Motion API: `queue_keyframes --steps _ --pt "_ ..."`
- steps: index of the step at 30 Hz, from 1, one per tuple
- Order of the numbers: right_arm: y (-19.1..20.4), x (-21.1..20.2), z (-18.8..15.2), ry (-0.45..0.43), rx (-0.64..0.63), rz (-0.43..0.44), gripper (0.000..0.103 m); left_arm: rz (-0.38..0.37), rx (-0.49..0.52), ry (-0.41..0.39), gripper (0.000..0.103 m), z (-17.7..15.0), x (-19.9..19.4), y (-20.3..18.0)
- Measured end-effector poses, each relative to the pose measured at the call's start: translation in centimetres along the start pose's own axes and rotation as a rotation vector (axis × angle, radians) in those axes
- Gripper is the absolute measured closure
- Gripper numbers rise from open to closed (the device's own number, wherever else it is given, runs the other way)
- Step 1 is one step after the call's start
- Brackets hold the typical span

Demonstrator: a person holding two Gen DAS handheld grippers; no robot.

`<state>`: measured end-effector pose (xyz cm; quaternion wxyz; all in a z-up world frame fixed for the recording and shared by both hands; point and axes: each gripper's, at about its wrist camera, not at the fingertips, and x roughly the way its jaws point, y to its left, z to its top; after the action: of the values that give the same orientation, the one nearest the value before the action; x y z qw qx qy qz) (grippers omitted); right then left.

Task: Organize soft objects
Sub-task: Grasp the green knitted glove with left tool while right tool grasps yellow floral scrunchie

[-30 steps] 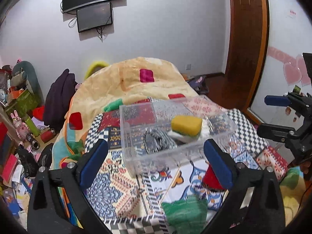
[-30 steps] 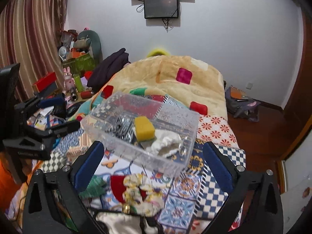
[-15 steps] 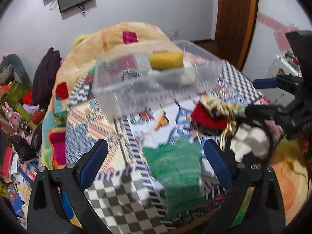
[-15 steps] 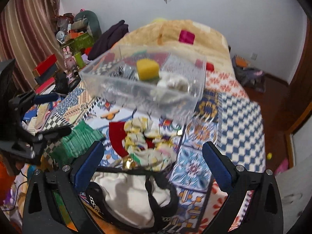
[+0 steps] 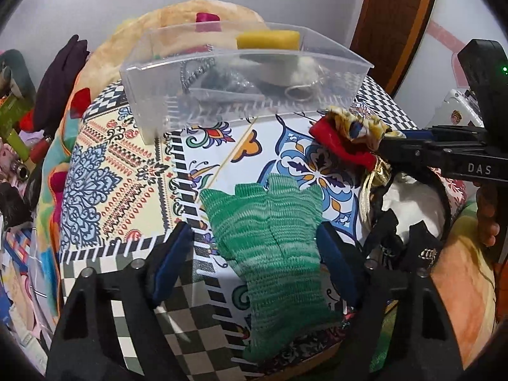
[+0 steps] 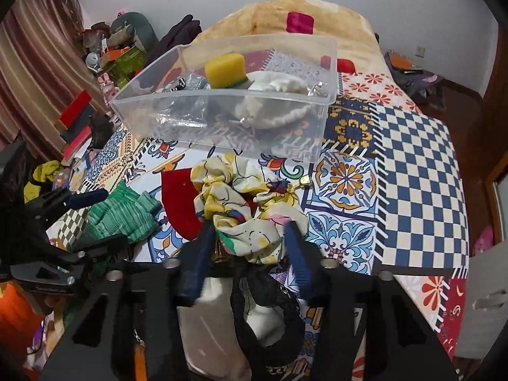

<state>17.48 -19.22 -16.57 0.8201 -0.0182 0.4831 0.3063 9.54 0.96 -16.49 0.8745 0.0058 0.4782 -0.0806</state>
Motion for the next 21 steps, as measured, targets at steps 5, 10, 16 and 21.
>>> queue_keyframes --steps 5,10,16,21 --pt "0.2 -0.4 0.1 -0.024 -0.004 -0.007 0.087 -0.009 0.002 -0.016 0.045 0.0 -0.2 -0.2" --pt "0.6 -2.0 0.4 -0.093 -0.026 -0.012 0.091 -0.019 0.006 -0.026 0.063 0.2 -0.7 -0.1" --pt "2.1 -4.8 1.2 -0.186 -0.076 -0.021 0.091 -0.004 0.012 -0.100 0.069 1.4 -3.3 0.3" --pt "3.2 -6.7 2.5 -0.257 -0.106 -0.018 0.091 0.006 0.010 -0.194 0.069 3.4 -6.0 0.7"
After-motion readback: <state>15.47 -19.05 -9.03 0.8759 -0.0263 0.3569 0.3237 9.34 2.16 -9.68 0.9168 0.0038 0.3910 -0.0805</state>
